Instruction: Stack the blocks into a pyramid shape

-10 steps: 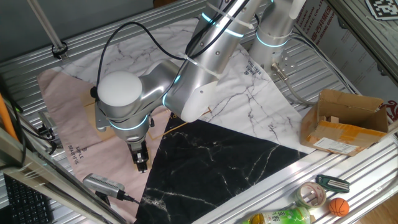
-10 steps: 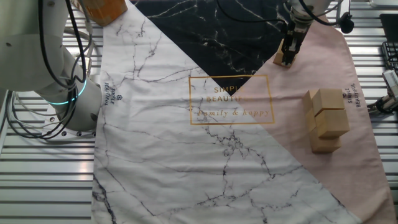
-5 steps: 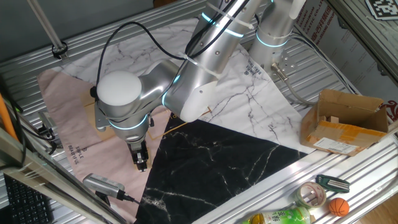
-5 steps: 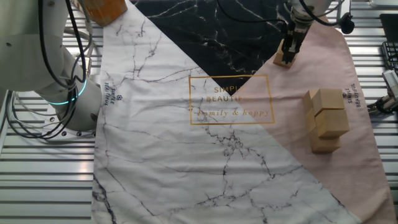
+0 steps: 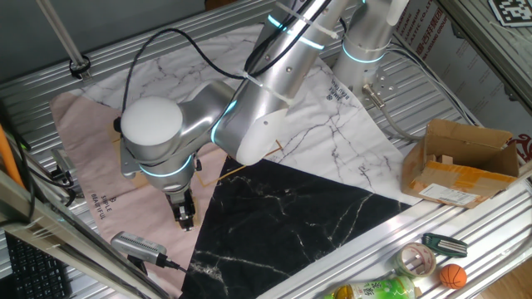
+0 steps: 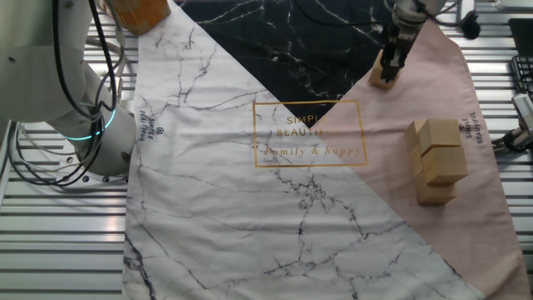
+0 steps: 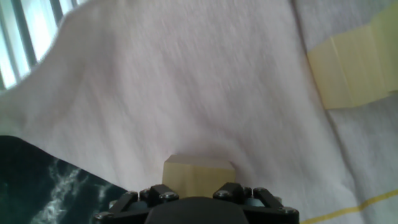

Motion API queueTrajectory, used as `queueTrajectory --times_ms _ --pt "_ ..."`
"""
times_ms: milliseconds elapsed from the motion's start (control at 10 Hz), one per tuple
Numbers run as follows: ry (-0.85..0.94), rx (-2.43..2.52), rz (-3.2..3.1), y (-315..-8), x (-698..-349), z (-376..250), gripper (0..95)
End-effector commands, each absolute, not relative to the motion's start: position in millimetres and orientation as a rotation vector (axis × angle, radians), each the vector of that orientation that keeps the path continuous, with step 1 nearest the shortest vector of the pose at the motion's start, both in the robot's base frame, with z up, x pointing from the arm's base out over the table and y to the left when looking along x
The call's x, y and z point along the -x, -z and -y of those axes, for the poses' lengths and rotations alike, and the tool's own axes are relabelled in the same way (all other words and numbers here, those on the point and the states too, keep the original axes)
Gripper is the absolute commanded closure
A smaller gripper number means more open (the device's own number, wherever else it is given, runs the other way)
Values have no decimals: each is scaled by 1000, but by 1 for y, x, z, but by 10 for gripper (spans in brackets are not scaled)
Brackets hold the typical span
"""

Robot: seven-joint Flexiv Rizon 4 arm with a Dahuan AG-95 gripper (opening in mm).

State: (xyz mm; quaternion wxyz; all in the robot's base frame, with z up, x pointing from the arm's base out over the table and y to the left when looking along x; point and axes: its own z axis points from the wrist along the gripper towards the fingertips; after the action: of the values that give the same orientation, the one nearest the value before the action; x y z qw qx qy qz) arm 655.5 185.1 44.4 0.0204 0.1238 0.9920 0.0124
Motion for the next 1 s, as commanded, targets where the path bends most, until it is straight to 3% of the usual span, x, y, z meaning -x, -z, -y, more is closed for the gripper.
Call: queueTrajectory --times_ms 100,1000 --pt "-39 -356 -3078 -54 -657 -183 950" --pt "-44 -114 -3101 -139 -661 -158 950"
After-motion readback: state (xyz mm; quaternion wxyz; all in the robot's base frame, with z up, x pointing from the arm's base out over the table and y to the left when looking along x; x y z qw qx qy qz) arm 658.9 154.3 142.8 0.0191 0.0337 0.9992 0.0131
